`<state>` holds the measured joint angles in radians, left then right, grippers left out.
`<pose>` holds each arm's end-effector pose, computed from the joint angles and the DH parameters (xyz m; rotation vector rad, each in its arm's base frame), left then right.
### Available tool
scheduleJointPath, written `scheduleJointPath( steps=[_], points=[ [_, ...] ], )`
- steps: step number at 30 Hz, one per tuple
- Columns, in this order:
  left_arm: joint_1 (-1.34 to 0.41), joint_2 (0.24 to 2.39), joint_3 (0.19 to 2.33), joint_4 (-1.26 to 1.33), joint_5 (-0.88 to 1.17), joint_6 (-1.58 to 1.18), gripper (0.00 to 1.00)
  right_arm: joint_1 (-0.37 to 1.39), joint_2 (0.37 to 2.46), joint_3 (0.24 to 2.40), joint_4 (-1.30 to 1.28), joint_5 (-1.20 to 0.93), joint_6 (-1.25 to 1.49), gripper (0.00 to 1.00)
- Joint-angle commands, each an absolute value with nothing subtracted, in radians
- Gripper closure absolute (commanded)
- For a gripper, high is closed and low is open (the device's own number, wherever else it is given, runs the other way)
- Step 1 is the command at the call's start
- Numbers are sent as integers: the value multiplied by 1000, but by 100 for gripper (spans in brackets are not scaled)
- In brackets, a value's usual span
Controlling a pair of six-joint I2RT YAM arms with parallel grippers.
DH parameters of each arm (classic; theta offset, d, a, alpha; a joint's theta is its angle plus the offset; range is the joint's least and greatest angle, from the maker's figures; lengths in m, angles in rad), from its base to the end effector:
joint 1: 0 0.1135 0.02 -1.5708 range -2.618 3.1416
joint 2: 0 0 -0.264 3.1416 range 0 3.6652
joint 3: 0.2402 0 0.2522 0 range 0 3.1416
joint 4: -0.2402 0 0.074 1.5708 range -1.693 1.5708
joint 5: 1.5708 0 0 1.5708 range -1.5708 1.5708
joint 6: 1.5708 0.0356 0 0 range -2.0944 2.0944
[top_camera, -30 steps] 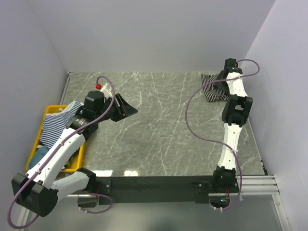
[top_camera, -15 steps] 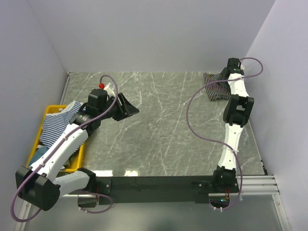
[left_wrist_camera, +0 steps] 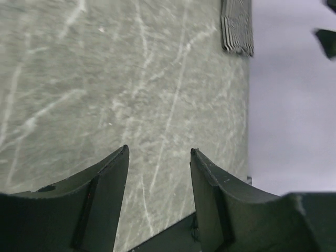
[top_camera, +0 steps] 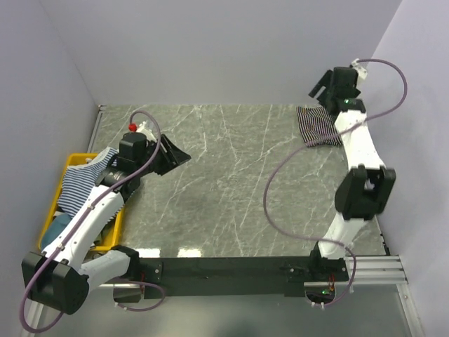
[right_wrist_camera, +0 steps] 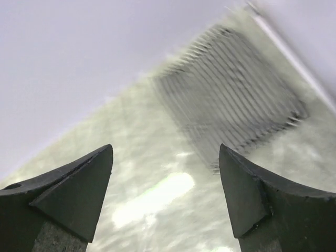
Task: Fold and stack the tank tops
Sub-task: Neatly place the folded tank top to the corner, then grab the tank top from the pile
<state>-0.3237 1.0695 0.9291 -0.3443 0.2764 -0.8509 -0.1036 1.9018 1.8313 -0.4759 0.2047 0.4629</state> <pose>0.2243 -0.0855 0.3197 -0.3923 2.1576 -0.9839 0.4442 -0.0535 0.3492 0.7037 1.9834 -0.0013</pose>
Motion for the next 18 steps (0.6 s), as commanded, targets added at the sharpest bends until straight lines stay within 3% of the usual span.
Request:
scheduleJointPath(
  steps=[1,9,18],
  points=[
    [-302,1037,925,-368,131,-850,43,39,1675,1618,-368,227,488,12],
    [-197,1043,901,-537,-352,-934,41,400,1307,1096,-210,207,554,11],
    [40,1288,1005,-522,-414,-924,38,661,1324,942,-173,207,595,12]
  ],
)
